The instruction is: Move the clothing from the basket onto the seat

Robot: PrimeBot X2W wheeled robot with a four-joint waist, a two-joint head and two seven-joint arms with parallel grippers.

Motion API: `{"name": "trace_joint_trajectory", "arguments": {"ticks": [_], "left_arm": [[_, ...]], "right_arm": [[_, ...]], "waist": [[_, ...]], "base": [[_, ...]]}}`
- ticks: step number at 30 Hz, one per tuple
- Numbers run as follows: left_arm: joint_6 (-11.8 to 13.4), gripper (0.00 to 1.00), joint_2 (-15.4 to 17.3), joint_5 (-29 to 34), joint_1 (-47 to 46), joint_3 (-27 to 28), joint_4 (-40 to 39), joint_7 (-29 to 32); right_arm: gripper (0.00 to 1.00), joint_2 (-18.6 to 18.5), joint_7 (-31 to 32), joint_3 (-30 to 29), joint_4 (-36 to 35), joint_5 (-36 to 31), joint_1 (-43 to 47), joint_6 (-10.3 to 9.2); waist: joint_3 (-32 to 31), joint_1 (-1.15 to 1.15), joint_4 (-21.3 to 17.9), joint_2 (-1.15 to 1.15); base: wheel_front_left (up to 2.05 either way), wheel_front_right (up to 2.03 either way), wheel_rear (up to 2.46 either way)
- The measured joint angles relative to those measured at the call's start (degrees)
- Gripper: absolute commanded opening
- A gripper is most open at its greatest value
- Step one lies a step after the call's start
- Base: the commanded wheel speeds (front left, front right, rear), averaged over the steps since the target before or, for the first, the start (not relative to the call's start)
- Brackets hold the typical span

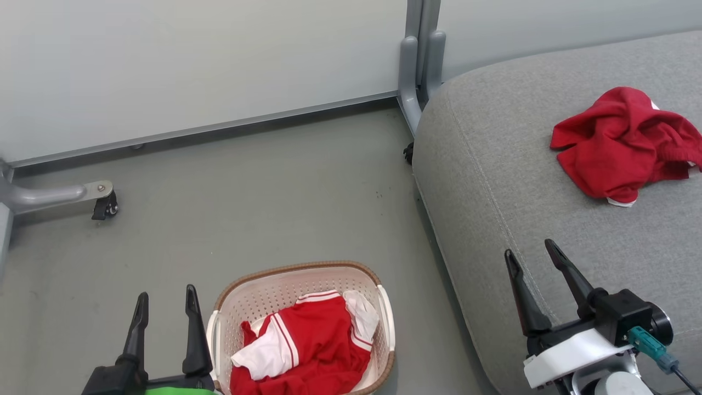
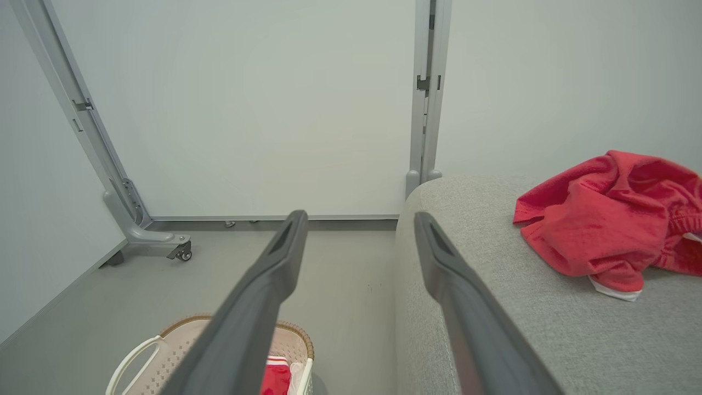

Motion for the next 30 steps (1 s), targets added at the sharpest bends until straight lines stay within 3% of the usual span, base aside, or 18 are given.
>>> {"name": "trace_joint_trajectory", "arguments": {"ticks": [30], "left_arm": [[-1.11,1.0,-0.01,2.3,0.02,-0.82,1.37,0.0]], "right_arm": [[1.0,0.36,0.0,1.38,0.22,0.0,-0.05,0.0]], "waist": [[0.48,0.0,0.77,0.0]], "base": [[0.0,0.0,0.0]]}}
